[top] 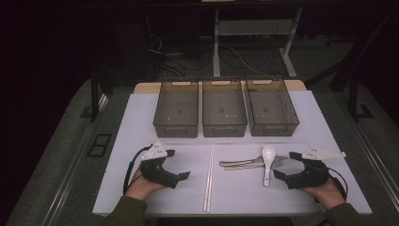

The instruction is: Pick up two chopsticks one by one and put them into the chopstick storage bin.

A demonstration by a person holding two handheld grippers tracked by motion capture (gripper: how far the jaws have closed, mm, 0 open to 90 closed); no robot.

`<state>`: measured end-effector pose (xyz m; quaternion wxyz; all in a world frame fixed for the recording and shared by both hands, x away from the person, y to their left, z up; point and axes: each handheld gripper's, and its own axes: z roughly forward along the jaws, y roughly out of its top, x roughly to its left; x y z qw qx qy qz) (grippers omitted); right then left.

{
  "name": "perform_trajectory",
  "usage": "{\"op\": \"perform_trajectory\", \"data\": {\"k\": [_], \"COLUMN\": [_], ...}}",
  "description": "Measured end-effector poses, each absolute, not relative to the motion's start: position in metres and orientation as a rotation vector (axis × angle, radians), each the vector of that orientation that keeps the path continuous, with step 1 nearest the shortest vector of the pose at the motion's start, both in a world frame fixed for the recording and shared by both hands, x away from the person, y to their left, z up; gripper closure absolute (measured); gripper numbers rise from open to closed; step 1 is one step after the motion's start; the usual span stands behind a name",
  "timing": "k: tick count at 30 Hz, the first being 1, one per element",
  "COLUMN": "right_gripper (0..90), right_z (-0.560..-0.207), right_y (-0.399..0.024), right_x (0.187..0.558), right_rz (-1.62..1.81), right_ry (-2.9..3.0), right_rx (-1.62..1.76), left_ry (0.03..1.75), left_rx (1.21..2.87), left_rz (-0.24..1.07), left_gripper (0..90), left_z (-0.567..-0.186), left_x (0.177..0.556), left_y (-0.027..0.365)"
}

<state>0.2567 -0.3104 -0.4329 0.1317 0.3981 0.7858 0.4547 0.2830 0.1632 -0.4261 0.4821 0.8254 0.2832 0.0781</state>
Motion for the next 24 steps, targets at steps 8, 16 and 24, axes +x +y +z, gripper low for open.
{"op": "perform_trajectory", "data": {"k": [8,16,24], "right_gripper": [1.3,1.3,1.3], "right_z": [-0.433,-0.433,-0.433], "right_y": [-0.312,-0.311,-0.311], "right_x": [0.258,0.257,0.257], "right_rz": [1.327,1.330,1.323], "right_ry": [2.281,2.284,2.292], "right_rx": [1.158,1.159,1.160], "left_ry": [0.695,0.646,0.587], "left_rx": [2.014,2.020,2.045], "left_rz": [0.186,0.146,0.093], "left_gripper": [0.5,14.3,30.9], "left_z": [-0.426,-0.424,-0.424], "left_x": [0.283,0.279,0.275], "left_y": [0.162,0.150,0.137]}}
